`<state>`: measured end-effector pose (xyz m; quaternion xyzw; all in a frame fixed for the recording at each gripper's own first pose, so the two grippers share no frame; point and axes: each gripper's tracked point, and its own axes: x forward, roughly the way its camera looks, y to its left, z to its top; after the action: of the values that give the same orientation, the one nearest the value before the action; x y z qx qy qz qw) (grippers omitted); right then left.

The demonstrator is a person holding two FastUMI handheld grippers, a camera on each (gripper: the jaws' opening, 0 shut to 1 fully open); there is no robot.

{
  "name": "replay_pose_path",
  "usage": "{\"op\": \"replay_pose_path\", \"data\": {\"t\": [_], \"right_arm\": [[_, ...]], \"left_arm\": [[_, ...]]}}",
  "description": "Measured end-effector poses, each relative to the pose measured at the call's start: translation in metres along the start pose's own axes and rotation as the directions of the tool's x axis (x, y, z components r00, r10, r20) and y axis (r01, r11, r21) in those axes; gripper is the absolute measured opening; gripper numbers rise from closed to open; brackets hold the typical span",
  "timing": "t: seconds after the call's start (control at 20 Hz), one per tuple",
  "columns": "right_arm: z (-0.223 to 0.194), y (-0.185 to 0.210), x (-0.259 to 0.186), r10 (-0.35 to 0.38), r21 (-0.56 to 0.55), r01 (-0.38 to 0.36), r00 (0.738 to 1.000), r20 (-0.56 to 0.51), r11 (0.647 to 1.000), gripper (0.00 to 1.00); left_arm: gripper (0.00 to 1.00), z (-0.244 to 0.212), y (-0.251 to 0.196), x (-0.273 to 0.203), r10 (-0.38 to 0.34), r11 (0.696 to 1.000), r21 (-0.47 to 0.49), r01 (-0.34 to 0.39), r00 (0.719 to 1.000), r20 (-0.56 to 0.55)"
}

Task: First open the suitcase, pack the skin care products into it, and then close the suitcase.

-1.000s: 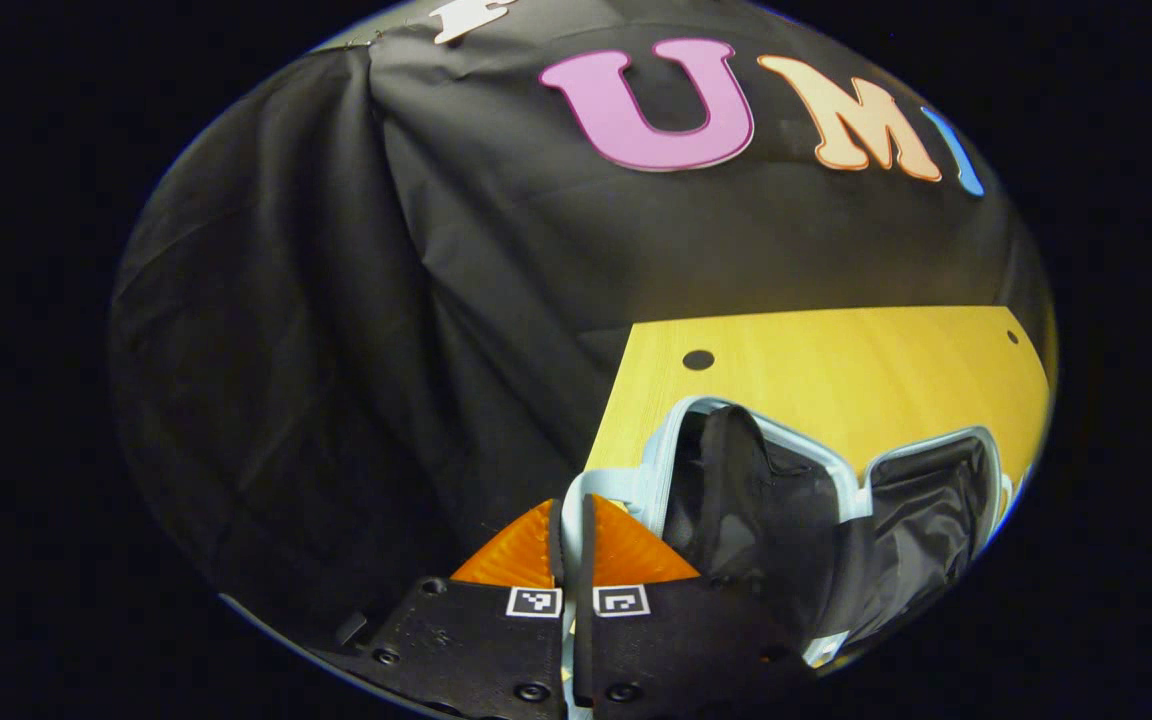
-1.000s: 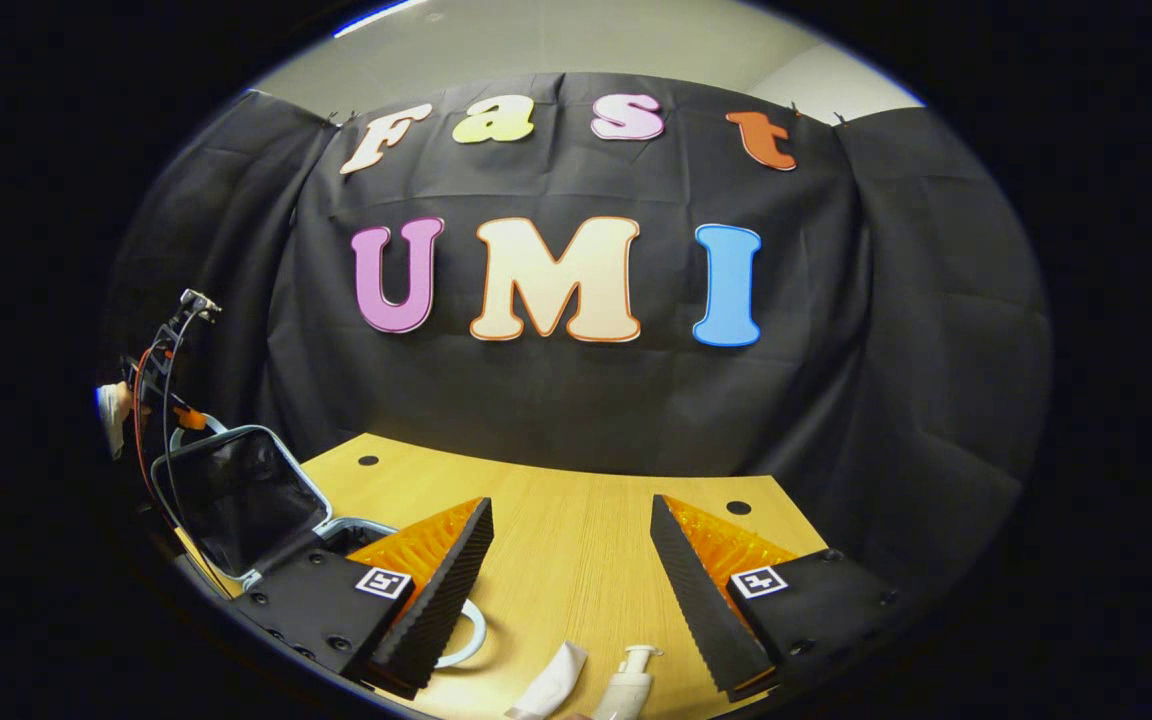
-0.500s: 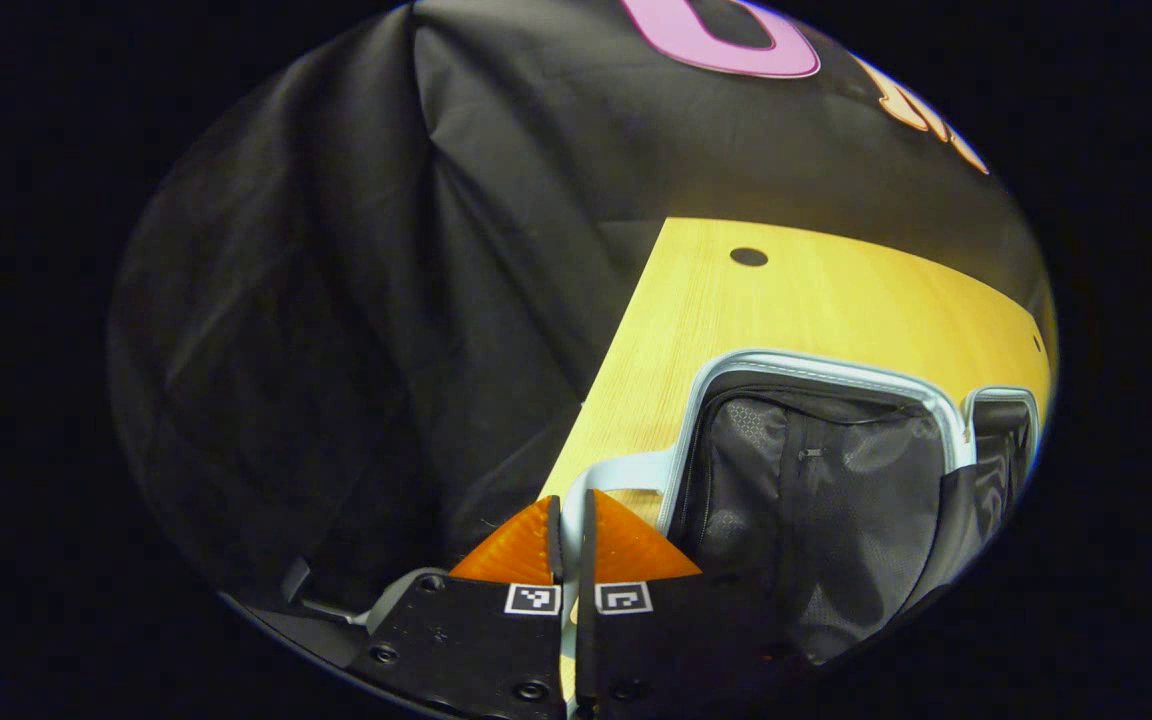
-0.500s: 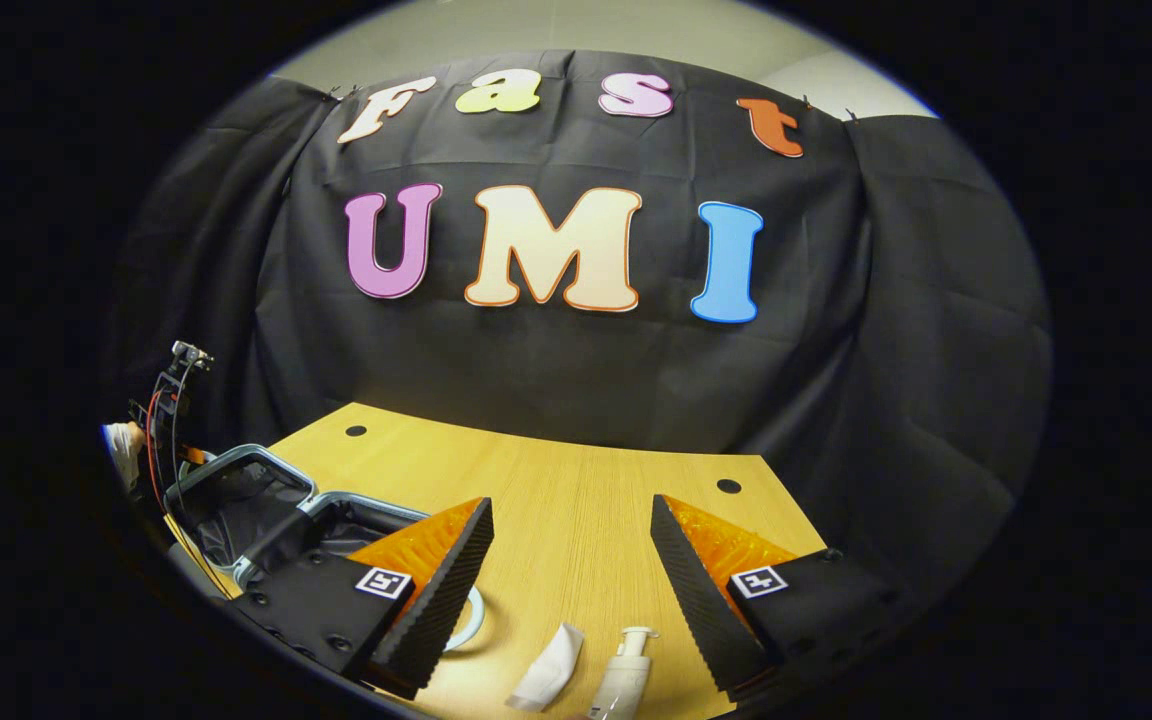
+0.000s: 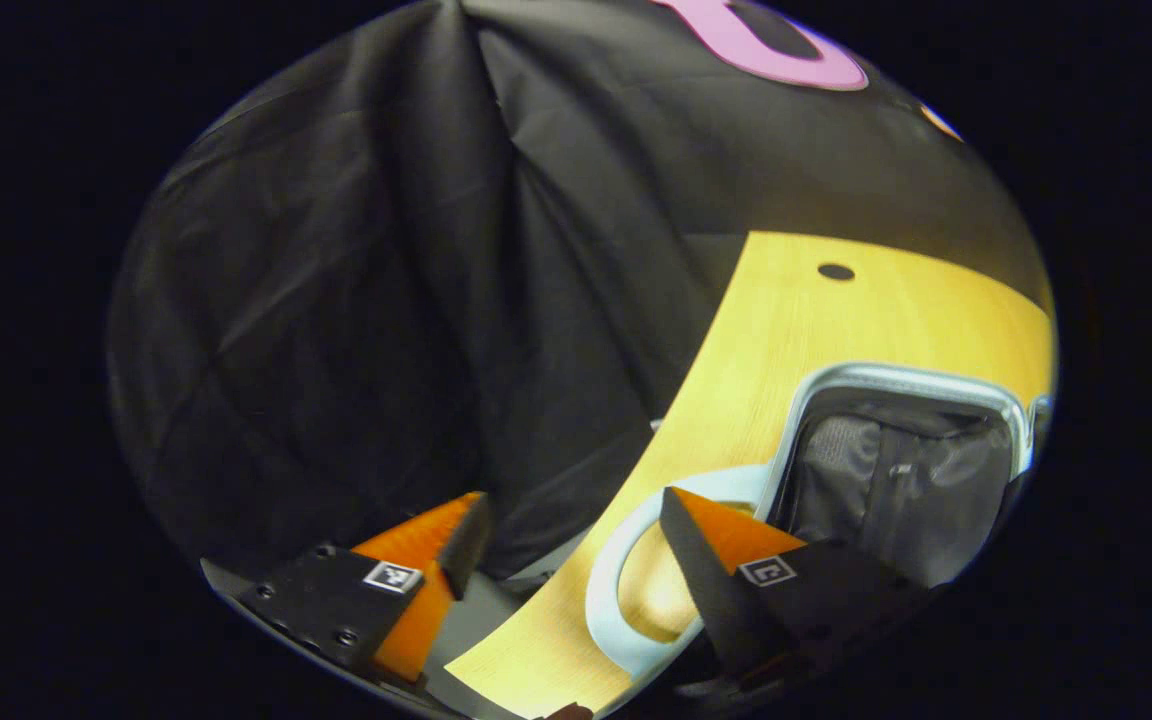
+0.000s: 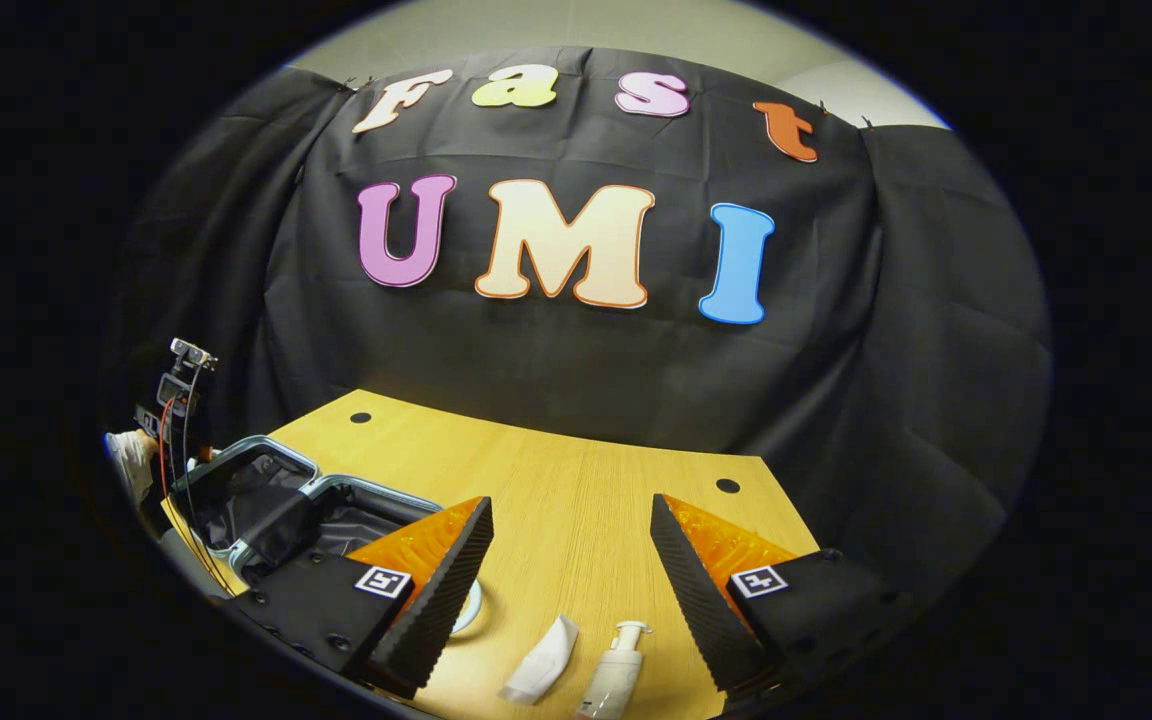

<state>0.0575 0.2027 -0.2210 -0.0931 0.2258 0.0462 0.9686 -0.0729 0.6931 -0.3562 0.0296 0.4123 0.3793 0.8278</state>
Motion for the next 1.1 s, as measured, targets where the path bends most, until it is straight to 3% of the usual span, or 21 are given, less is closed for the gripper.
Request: {"op": "replay_pose_path", "data": {"t": [0.1,0.25,0.5,0.65,0.85,1.1], "right_arm": [[0.001,-0.003,-0.002,0.012,0.014,-0.012,1.000,0.015,1.000,1.00],[0.006,-0.008,-0.006,0.030,0.037,-0.031,0.999,0.044,0.999,1.00],[0.016,-0.026,-0.015,0.057,0.068,-0.064,0.993,0.102,0.996,1.00],[0.024,-0.044,-0.026,0.057,0.081,-0.070,0.988,0.146,0.994,1.00],[0.032,-0.076,-0.043,0.036,0.078,-0.054,0.977,0.208,0.996,1.00],[0.033,-0.107,-0.064,0.027,0.097,-0.052,0.970,0.242,0.994,1.00]], "left_arm": [[0.95,0.025,-0.001,-0.021,0.001,0.999,-0.047,0.004,0.995,0.097],[0.95,0.068,-0.009,-0.076,-0.016,0.999,-0.032,0.026,0.963,0.268],[0.94,0.134,-0.055,-0.199,-0.121,0.988,-0.025,0.150,0.876,0.466],[0.94,0.150,-0.055,-0.274,-0.174,0.974,-0.025,0.226,0.811,0.559],[0.94,0.174,-0.078,-0.378,-0.307,0.933,0.059,0.356,0.699,0.646],[0.94,0.172,-0.130,-0.463,-0.469,0.850,0.133,0.509,0.618,0.632]]}}
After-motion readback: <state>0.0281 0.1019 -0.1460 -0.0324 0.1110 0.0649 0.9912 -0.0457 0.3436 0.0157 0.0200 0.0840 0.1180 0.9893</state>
